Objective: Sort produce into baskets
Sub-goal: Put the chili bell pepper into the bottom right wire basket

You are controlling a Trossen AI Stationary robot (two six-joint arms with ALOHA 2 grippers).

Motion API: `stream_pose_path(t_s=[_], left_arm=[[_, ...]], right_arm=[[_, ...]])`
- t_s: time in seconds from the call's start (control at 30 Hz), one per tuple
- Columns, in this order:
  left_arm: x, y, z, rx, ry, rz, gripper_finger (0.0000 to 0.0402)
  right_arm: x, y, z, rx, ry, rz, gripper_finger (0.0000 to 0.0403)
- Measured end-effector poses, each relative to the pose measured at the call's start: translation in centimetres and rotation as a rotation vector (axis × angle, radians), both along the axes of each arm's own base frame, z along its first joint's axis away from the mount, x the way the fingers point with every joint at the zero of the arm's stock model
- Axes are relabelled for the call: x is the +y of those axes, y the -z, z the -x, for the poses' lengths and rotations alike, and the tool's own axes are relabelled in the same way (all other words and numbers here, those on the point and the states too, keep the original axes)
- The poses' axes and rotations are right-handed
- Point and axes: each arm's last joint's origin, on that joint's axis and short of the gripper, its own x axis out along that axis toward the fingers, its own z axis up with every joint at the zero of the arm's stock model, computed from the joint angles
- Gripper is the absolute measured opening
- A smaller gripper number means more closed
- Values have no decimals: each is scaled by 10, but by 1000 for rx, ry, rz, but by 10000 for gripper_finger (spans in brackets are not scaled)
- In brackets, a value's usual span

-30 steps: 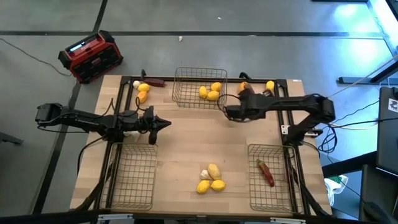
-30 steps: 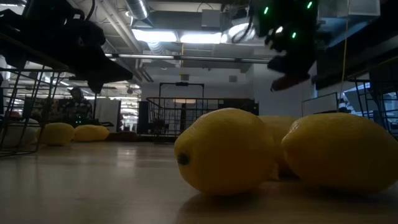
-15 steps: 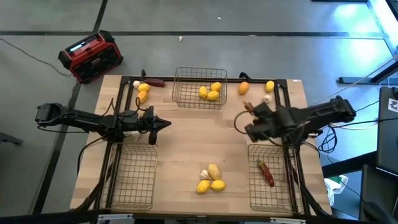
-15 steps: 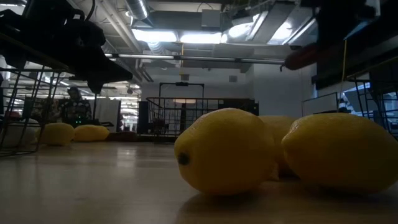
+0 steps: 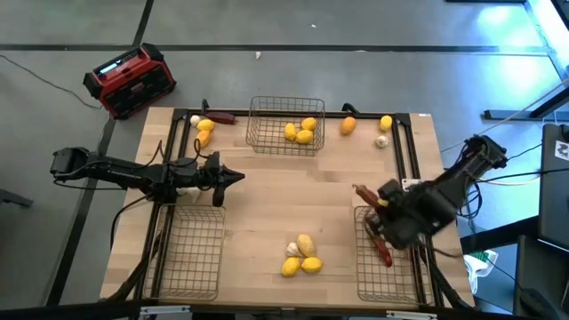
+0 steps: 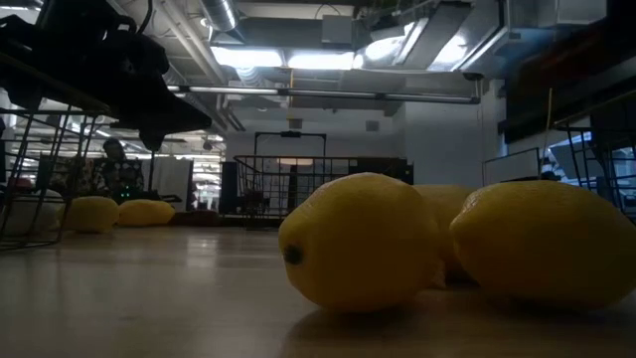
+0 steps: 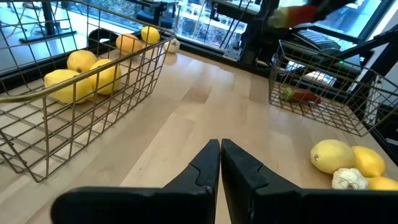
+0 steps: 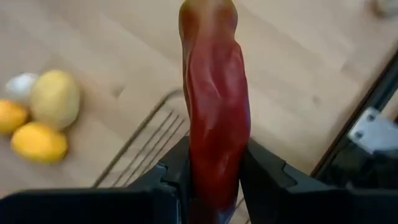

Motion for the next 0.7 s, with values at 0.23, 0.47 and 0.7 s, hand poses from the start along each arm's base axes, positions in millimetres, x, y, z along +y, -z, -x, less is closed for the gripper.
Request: stream_pose_path(t_s=[0.23,0.47,0.7], left_arm=[[0,0,0,0,0,0,13],[0,0,0,0,-1,2,13],[0,0,0,0,-1,3,13]], right_arm=[[34,10,27,36,99,-193,108],[61,30,44,13,151,-336,108],[69,66,44,45,156,-340,108]])
